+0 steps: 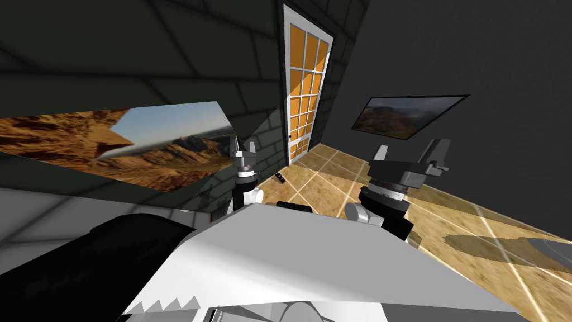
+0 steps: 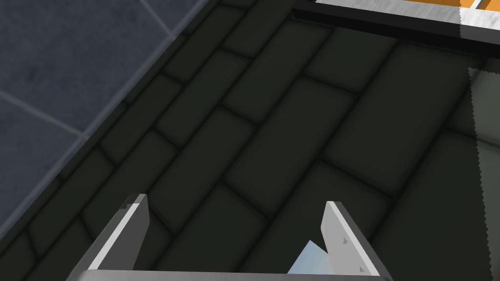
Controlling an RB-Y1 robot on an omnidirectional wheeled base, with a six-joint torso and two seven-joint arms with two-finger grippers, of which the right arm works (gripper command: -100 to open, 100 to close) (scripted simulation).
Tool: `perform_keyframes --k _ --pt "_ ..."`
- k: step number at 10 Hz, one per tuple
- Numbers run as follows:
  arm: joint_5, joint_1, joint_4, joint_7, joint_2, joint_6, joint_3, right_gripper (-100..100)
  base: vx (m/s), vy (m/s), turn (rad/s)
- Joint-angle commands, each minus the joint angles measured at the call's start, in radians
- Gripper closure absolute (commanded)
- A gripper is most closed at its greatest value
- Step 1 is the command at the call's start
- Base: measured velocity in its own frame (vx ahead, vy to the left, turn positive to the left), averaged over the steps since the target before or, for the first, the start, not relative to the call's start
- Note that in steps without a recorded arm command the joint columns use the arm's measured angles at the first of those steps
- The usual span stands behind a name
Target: Pull the door open
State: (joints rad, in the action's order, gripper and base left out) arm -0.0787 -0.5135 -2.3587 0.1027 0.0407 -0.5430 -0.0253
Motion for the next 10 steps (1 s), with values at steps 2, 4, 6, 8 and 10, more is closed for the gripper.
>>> perform_keyframes --k 2,4,6,8,10 --pt "-0.004 0.003 0.010 -0.007 -0.010 -0.003 0.008 -100 -0.238 -0.014 0.231" --pt "-0.006 0.005 0.017 -0.011 -0.016 -0.005 0.013 -100 -0.235 -0.026 0.148" --pt "-0.009 0.008 0.025 -0.017 -0.023 -0.008 0.019 -100 -0.247 -0.031 0.196" --pt "-0.012 0.011 0.035 -0.023 -0.032 -0.011 0.026 -100 -0.271 -0.031 0.217" --pt "-0.015 0.014 0.044 -0.030 -0.039 -0.014 0.033 -100 -0.224 0.009 0.196"
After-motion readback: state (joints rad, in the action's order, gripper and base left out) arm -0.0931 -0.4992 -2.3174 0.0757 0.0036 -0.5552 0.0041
